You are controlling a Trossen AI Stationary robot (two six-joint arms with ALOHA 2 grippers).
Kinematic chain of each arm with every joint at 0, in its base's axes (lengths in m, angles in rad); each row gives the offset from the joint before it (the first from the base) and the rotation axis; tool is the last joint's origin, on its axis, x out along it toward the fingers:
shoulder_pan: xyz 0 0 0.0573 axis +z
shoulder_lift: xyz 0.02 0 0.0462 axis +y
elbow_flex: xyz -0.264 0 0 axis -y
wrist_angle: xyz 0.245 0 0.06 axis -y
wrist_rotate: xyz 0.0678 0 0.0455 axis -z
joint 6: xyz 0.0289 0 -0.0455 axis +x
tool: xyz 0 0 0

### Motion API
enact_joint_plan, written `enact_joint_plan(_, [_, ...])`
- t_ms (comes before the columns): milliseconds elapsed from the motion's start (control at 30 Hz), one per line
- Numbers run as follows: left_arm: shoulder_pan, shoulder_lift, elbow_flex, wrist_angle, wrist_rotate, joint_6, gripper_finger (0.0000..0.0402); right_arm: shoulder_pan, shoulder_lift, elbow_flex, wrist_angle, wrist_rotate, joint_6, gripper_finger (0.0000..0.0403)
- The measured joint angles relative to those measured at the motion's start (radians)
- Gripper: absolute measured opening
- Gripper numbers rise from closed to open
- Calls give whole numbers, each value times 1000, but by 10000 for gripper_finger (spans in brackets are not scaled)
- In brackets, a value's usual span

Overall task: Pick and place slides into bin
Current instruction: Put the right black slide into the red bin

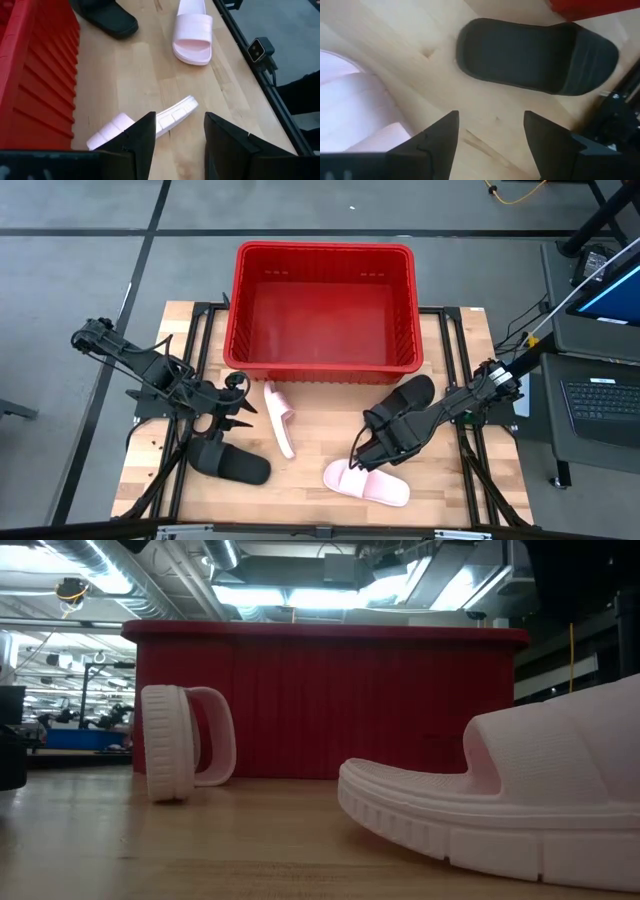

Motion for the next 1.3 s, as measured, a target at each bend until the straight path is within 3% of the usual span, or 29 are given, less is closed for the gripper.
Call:
enact_joint_plan(233, [0, 0, 0, 0, 0, 0, 164, -4, 0, -29, -1, 0, 56, 224])
enact_joint_plan(600, [0, 0, 0, 1, -5, 1, 164, -19, 0, -225, 3, 1, 285, 223])
enact_joint_plan(867, [0, 0, 0, 2, -33, 3, 164, -35, 0, -319, 35, 149, 291, 223])
enact_joint_plan(1300, [0, 0, 0, 2, -43, 3, 164, -104, 0, -482, 120, 155, 288, 223])
